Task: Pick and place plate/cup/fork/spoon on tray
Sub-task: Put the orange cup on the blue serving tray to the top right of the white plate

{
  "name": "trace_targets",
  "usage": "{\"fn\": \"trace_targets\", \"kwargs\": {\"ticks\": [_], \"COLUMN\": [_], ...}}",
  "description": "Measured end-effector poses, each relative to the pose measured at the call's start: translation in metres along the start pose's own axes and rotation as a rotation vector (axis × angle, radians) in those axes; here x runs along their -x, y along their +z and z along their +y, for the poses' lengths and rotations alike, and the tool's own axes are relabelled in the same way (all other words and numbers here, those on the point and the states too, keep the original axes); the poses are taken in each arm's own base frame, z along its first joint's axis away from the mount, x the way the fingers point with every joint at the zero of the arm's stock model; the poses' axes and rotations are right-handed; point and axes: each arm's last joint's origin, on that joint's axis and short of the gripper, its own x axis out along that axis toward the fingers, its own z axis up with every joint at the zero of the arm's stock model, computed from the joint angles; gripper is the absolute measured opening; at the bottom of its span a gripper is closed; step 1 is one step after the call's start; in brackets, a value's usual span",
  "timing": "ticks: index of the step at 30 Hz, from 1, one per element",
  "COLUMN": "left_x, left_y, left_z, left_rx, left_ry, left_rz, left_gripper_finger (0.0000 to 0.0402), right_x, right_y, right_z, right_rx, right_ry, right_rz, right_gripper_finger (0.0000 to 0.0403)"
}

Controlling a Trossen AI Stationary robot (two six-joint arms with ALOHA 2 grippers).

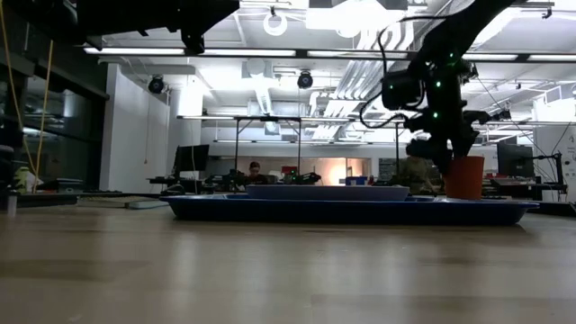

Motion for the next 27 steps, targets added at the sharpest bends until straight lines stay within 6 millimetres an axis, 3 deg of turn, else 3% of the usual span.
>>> {"fn": "trace_targets", "kwargs": {"ticks": [9, 13, 16, 19, 23, 27], "left_x": [0.0, 0.0, 0.0, 0.0, 0.0, 0.0], "left_y": [-0.001, -0.001, -0.001, -0.001, -0.001, -0.001], "left_z": [0.0, 0.0, 0.0, 0.0, 0.0, 0.0], "left_rx": [0.001, 0.001, 0.001, 0.001, 0.001, 0.001], "left_ry": [0.0, 0.0, 0.0, 0.0, 0.0, 0.0], "left_rz": [0.008, 0.008, 0.008, 0.007, 0.007, 0.007], "left_gripper_finger": [0.0145, 0.0145, 0.0145, 0.0145, 0.0145, 0.0145], "right_x": [-0.015, -0.014, -0.008, 0.003, 0.031, 0.072], "right_y": [0.001, 0.0, -0.004, -0.008, -0.01, -0.01], "right_z": [0.005, 0.003, 0.0, -0.006, -0.016, -0.024], "right_rx": [0.057, 0.092, 0.116, 0.143, 0.139, 0.129], "right_ry": [-0.014, -0.017, -0.02, -0.015, 0.002, 0.045], "right_rz": [0.059, 0.071, 0.081, 0.072, 0.025, -0.102], "right_gripper_finger": [0.0191, 0.0139, 0.0071, 0.0013, 0.0014, 0.0005]}}
